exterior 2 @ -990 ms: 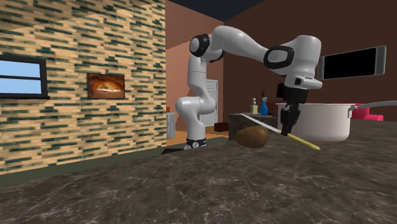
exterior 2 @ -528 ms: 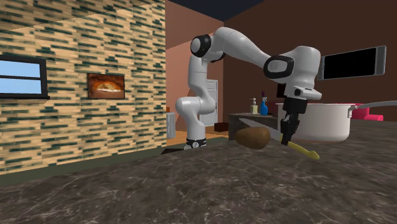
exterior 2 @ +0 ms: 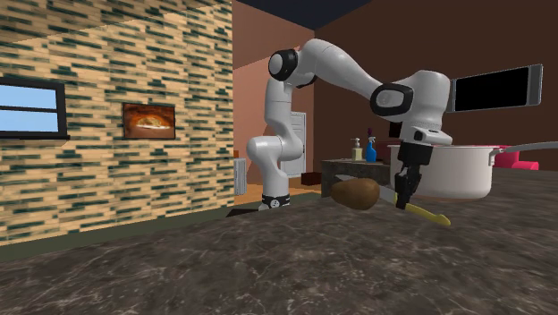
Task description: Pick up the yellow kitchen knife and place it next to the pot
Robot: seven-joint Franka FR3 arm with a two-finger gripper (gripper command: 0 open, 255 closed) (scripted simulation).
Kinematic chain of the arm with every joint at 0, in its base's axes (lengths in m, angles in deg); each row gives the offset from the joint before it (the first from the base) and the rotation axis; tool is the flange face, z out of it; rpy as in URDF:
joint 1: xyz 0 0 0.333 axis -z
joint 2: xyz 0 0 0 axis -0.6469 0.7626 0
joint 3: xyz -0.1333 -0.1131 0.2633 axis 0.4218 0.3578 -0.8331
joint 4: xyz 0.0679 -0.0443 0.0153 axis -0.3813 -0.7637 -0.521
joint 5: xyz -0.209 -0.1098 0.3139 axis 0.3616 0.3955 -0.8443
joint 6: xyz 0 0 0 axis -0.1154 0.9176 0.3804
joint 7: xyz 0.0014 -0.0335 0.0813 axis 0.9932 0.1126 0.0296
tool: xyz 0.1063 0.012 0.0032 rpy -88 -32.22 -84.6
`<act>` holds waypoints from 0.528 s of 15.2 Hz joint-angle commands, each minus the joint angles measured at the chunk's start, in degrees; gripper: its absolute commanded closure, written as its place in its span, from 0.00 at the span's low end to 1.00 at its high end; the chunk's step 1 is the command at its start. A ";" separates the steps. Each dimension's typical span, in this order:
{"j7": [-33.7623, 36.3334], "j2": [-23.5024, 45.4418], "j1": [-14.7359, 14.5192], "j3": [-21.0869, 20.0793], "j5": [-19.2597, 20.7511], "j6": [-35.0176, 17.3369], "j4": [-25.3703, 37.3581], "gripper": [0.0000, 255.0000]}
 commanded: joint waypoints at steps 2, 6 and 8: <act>0.06 0.31 0.09 0.10 0.10 0.01 -0.23 1.00; 0.03 0.41 0.11 0.13 0.14 -0.06 -0.20 0.00; 0.06 0.31 0.09 0.10 0.10 0.01 -0.23 0.00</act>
